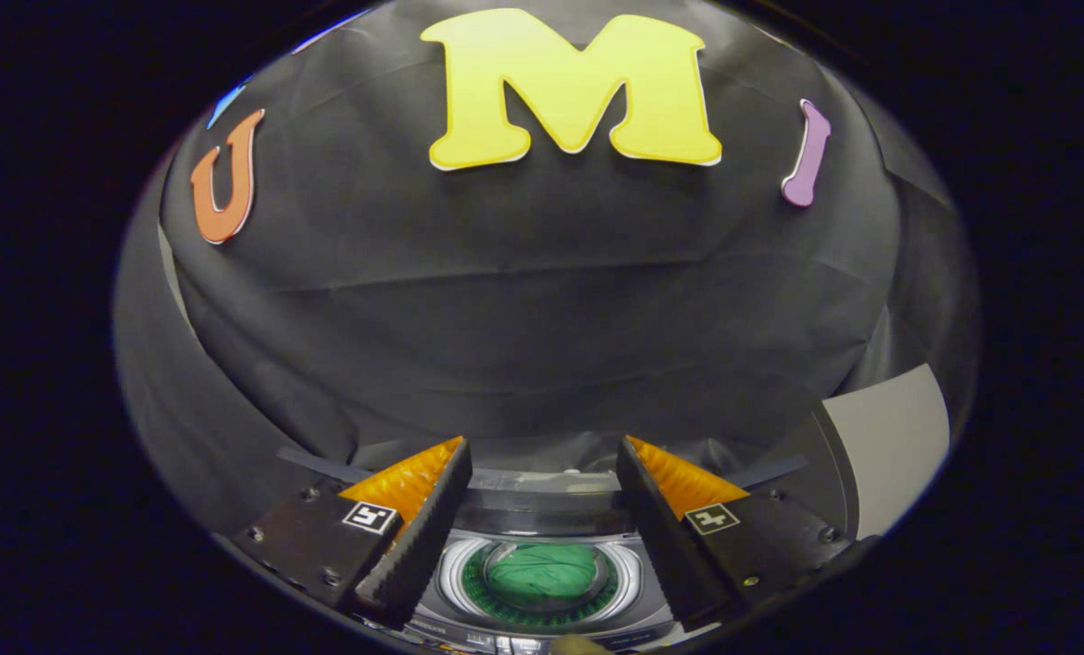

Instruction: Put the clothes into the washing machine and then close the washing machine lid.

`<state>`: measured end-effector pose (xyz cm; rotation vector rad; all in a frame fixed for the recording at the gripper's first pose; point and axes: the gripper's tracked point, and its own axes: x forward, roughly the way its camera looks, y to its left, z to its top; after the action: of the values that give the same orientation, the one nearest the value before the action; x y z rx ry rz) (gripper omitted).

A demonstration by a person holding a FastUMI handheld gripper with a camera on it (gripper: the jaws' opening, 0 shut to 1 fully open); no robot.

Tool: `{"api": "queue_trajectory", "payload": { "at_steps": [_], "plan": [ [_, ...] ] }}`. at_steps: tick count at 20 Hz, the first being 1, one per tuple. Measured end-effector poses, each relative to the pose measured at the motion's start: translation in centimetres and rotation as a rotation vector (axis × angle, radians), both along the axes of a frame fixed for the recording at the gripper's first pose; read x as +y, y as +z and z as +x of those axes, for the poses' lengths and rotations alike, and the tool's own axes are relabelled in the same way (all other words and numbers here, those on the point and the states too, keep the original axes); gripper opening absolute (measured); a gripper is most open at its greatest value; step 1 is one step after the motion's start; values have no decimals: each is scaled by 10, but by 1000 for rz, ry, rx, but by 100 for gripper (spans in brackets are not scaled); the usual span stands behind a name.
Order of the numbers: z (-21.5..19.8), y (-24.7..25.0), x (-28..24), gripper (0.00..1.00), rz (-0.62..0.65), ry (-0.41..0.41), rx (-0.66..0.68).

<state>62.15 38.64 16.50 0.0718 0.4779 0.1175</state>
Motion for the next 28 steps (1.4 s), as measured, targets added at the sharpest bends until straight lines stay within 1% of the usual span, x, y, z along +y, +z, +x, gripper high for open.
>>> {"api": "queue_trajectory", "payload": {
  "at_steps": [9,17,19,24,26,28],
  "plan": [
    [-41,-16,-3,100,-2,4,-26],
    [-76,-41,-4,100,-3,9,10],
    [-89,-52,-5,100,-7,15,29],
    [-129,-99,-10,100,-48,39,96],
    [-148,-103,-16,100,-53,47,86],
    [-169,-93,-20,100,-36,64,51]
  ]
}}
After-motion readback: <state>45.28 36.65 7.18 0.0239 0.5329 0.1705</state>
